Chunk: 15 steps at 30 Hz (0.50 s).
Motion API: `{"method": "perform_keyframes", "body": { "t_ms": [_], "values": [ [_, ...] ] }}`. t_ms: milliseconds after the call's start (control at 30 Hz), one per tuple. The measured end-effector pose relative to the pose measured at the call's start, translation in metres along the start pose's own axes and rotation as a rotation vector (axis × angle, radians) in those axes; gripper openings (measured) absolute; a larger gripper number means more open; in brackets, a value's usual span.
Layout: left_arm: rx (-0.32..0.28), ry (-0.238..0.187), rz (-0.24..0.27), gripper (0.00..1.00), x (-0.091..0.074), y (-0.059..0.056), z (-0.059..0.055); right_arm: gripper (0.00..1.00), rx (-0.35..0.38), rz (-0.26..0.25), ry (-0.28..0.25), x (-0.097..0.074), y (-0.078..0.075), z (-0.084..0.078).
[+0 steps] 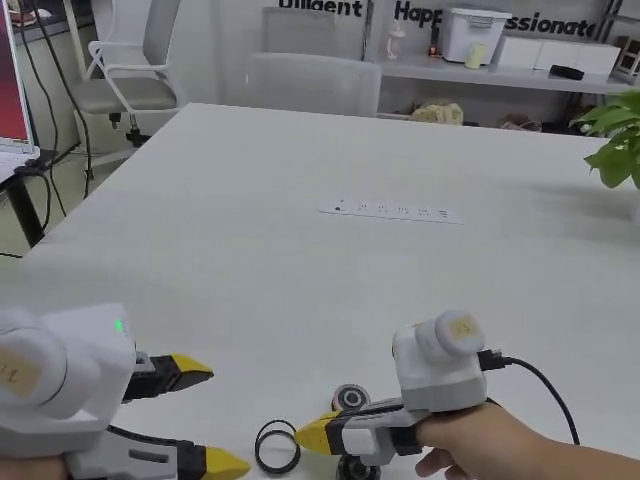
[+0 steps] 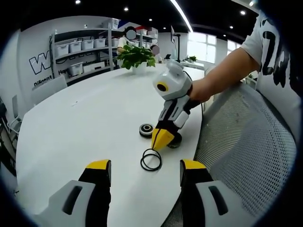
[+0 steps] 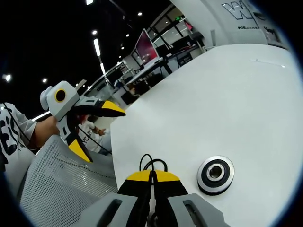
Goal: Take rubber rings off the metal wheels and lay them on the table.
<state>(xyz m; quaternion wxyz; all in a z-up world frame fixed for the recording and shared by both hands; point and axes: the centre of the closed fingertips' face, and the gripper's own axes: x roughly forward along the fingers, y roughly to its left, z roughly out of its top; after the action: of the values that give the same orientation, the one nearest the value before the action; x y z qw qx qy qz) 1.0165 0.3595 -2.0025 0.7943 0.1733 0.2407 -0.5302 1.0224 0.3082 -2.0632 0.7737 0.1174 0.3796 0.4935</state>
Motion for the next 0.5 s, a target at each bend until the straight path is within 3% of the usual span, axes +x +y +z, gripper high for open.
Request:
{"method": "perform_keyframes", "body": {
  "t_ms": [500],
  "values": [
    [-0.015,0.012,0.009,0.55,-0.0012,0.0025,-0.0048,0.00,0.021,-0.024,0.020,0.0058,-0.0061,-0.0055]
  ]
}}
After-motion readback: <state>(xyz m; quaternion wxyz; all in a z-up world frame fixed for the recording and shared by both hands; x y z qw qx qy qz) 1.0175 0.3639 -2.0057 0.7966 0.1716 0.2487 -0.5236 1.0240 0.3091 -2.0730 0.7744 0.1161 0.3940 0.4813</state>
